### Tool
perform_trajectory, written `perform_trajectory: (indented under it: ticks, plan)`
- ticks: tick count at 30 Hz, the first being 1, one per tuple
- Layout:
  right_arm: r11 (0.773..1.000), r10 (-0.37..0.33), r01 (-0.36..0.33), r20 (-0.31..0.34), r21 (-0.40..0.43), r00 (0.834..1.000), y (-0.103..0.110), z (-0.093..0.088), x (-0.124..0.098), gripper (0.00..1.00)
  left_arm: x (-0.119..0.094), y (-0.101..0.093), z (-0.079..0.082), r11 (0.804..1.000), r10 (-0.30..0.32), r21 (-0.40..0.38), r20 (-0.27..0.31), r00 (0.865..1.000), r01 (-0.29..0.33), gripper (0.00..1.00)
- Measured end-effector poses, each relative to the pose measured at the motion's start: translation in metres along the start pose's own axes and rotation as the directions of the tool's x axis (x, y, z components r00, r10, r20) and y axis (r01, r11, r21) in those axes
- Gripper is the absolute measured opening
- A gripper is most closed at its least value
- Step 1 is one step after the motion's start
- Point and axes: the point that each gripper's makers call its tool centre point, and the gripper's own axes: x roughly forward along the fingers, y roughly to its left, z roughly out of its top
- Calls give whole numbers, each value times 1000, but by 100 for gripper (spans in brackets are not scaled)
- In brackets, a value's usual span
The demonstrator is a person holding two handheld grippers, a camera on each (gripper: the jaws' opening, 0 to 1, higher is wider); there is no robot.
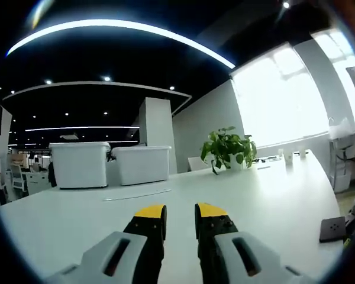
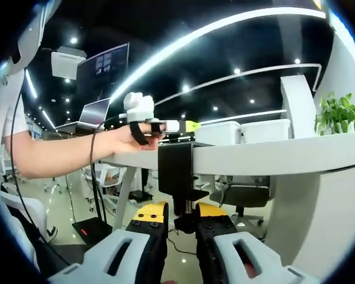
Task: Clamp the fixed fixture on the desktop, loosen the retaining clip, secure it to the edge of the desk, and tighten the retaining clip.
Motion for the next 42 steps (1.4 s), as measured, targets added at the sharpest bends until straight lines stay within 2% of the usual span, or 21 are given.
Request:
perform_trajectory:
  ticks: [5,12,14,16,19,20,21,27,31,34,37,40,42]
  plan:
    - [1000,-4,4,-7,-5,1000,3,-1,-5,17,0,-3,-2,1000,-9,12,-10,1000,9,19]
    - [1000,-13,13,-10,-9,1000,0,-3,-11,17,5,-3,0,999,-31,-43,-16,999,30,19]
    - [1000,-18,18,-13,-11,1000,-2,-3,-14,17,1,-5,7,994,-34,-105,4,999,34,19]
    - [1000,-22,22,-10,-12,1000,-3,-1,-17,17,-4,-11,18,984,-56,-169,45,997,63,19]
    - [1000,-27,27,-5,-15,1000,-3,0,-21,17,-11,-23,19,983,-75,-165,38,996,80,19]
    - [999,-28,28,-4,-16,1000,-3,1,-22,17,-13,-27,12,991,-83,-108,7,997,83,19]
    - [999,-29,29,-2,-17,1000,-5,1,-24,17,-15,-29,10,994,-78,-78,1,997,78,19]
    - [999,-34,34,6,-26,999,-8,2,-32,17,-26,-30,22,985,-73,-152,46,996,79,19]
    - [999,-36,36,8,-27,999,-6,2,-37,17,-32,-34,21,992,-67,-106,39,997,70,19]
    - [999,-40,40,21,-23,999,-7,4,-41,17,-35,-37,24,991,-69,-108,42,997,73,19]
    - [999,-41,42,25,-25,999,-5,5,-43,18,-42,-46,28,989,-81,-119,59,995,88,19]
    - [999,-43,43,29,-20,999,-6,5,-43,18,-48,-55,25,992,-95,-74,42,995,98,20]
    - [998,-52,53,32,-18,998,-8,5,-44,19,-52,-58,25,992,-100,-72,42,994,103,20]
